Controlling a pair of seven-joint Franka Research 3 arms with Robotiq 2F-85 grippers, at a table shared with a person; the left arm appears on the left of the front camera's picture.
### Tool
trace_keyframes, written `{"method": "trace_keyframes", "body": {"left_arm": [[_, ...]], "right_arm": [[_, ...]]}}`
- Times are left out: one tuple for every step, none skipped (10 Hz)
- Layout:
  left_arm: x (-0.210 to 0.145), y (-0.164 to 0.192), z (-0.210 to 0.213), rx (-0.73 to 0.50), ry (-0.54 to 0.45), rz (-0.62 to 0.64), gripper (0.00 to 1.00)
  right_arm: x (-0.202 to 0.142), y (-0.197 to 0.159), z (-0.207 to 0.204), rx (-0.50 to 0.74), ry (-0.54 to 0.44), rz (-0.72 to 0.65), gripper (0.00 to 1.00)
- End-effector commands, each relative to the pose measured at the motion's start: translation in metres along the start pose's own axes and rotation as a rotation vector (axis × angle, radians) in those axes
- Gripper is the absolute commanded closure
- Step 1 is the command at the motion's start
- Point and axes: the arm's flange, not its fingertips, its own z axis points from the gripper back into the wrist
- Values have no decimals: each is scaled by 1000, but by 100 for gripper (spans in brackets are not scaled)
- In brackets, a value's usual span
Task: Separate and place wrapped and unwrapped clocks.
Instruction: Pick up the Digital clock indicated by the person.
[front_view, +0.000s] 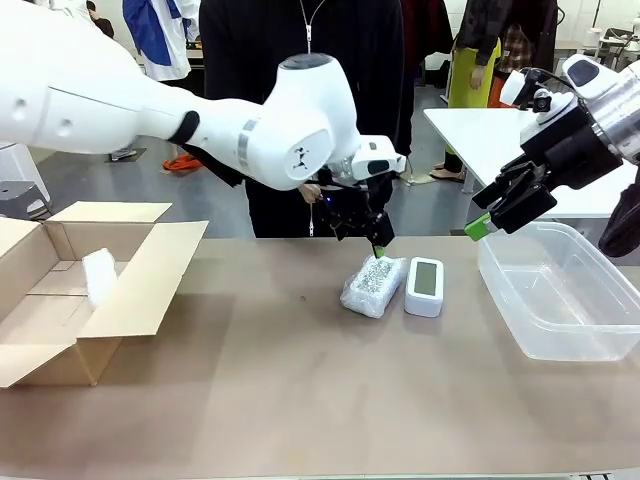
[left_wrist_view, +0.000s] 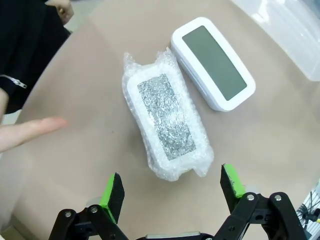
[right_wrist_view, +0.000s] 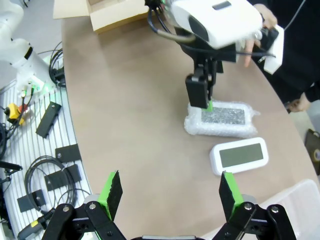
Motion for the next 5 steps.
{"method": "trace_keyframes", "body": {"left_arm": [[25,-8,-8,19,40,26,0],[28,-11,-19,13,70,26,0],[32,-12,-29,19,87,16,0],[34,-10,-37,3,92,12,0],[35,-7,-44,-9,94,24,0]], "right_arm": [[1,-3,0,27,-26,9,0],[1,-3,0,27,-26,9,0],[1,-3,0,27,-26,9,0],[1,-3,0,27,-26,9,0],[1,-3,0,27,-26,9,0]]}}
